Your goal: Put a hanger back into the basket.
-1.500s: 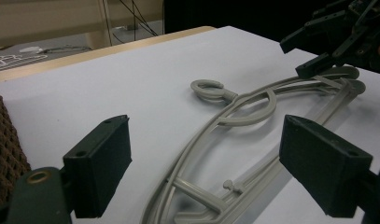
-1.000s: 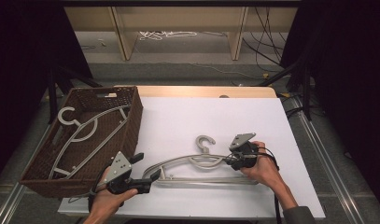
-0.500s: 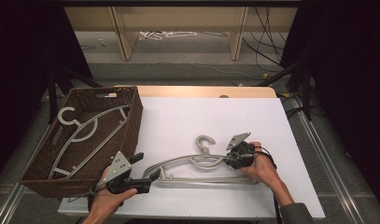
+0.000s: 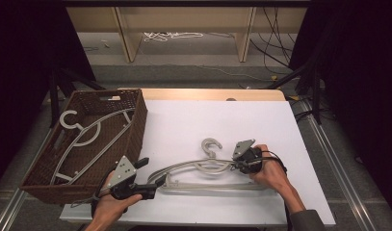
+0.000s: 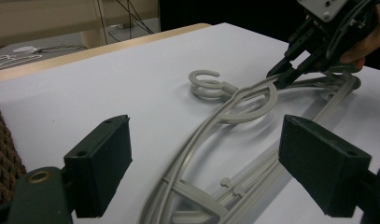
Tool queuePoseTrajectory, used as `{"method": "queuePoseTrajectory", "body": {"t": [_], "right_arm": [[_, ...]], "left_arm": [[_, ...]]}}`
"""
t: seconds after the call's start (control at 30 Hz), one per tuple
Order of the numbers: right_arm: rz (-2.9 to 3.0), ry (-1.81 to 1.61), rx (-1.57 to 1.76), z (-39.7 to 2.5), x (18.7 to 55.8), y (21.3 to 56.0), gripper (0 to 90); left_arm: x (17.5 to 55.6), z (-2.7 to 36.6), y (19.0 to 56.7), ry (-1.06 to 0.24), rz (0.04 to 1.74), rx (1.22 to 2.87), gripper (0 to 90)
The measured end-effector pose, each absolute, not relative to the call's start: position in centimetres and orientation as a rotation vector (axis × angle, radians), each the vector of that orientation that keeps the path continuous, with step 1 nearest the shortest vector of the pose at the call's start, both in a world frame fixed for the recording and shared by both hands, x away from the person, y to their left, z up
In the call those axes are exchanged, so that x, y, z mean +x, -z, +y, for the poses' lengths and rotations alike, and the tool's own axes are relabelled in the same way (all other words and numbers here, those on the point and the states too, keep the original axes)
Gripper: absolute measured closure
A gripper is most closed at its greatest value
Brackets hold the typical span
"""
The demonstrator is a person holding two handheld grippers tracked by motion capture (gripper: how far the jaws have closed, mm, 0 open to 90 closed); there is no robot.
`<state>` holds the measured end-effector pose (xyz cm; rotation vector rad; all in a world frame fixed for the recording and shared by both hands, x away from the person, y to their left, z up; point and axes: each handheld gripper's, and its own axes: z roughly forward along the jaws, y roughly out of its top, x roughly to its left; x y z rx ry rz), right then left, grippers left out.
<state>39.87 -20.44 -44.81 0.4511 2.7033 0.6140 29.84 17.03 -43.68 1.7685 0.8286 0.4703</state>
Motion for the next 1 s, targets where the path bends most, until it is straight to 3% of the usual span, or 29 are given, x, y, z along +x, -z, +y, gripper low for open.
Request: {"method": "queuePoseTrajectory", "body": {"t": [0.57,1.0], "right_arm": [[2.666,-0.688,0.263,-21.6,37.9,42.1,82.2],[2.624,-0.75,0.22,-22.2,36.8,40.8,82.1]], "left_arm": [[30.6,14.7,43.6,-0.456,0.818,1.812,19.7],[34.2,9.0,42.9,-0.424,0.756,1.951,24.2]]}}
